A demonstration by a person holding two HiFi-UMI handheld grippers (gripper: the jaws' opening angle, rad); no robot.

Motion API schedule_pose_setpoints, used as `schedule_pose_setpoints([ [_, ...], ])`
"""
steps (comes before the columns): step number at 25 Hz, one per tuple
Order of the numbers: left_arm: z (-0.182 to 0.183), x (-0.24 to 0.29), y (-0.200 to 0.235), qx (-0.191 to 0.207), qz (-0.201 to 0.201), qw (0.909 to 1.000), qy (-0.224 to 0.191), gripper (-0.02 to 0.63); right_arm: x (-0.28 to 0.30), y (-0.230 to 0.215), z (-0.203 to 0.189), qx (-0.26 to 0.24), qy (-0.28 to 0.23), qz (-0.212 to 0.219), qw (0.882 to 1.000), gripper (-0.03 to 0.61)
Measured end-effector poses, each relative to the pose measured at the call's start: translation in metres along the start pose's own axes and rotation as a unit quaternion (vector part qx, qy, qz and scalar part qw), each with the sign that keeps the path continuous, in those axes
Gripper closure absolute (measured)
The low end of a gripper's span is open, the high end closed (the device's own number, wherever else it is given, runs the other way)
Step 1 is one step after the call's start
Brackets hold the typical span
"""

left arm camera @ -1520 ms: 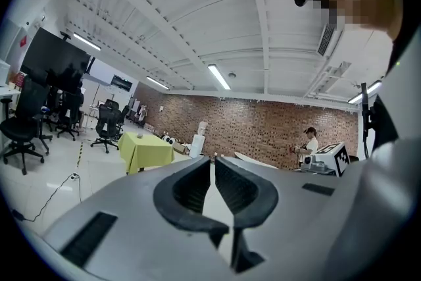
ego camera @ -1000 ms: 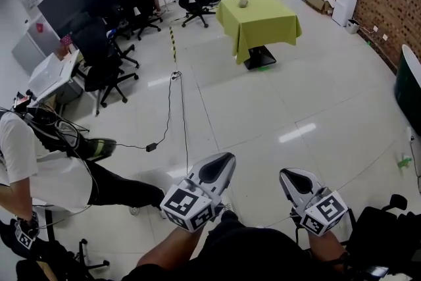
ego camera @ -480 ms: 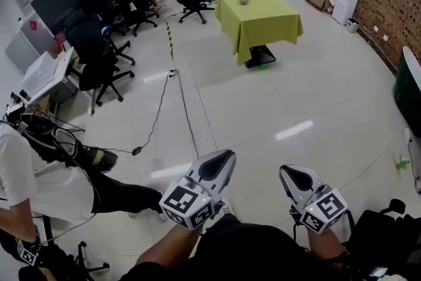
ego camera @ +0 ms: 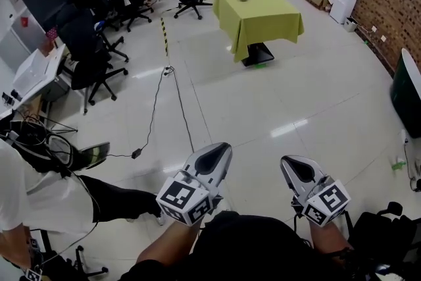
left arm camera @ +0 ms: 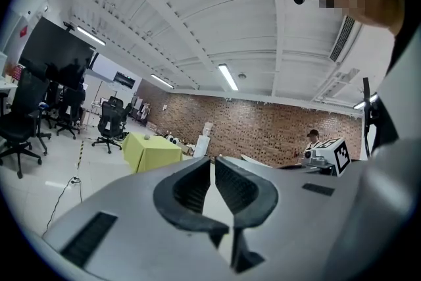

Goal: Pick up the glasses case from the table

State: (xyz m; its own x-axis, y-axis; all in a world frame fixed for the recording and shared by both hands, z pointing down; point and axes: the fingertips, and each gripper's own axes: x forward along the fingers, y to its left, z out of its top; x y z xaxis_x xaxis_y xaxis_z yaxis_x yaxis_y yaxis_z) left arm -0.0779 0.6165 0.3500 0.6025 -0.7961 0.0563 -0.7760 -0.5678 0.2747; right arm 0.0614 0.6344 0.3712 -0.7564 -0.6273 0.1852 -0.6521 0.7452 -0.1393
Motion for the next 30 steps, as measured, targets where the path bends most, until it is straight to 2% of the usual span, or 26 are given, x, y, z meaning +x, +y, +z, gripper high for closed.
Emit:
schedule_pose_setpoints([
  [11, 0.022, 0.011, 0.068, 0.009, -0.022, 0.9997, 0.0, 0.586, 0.06, -0.006, 0.02, -0.002, -0.012, -0.033, 0.999, 0.577],
  [18, 0.022, 0.021, 0.094, -0.005, -0.024, 0.9997, 0.009, 0.588, 0.078, -0.019, 0.019, 0.014, 0.004, -0.046, 0.999, 0.577],
  [23, 0.008, 0.04, 0.099, -0.011, -0.024, 0.9993, 0.025, 0.588, 0.088, -0.034, 0.015, 0.02, 0.006, -0.038, 0.999, 0.577],
  [30, 0.008, 0.07, 0.107, -0.007, -0.011, 0.9992, 0.038, 0.588, 0.109, -0.066, 0.019, 0.028, 0.001, -0.016, 0.999, 0.577],
])
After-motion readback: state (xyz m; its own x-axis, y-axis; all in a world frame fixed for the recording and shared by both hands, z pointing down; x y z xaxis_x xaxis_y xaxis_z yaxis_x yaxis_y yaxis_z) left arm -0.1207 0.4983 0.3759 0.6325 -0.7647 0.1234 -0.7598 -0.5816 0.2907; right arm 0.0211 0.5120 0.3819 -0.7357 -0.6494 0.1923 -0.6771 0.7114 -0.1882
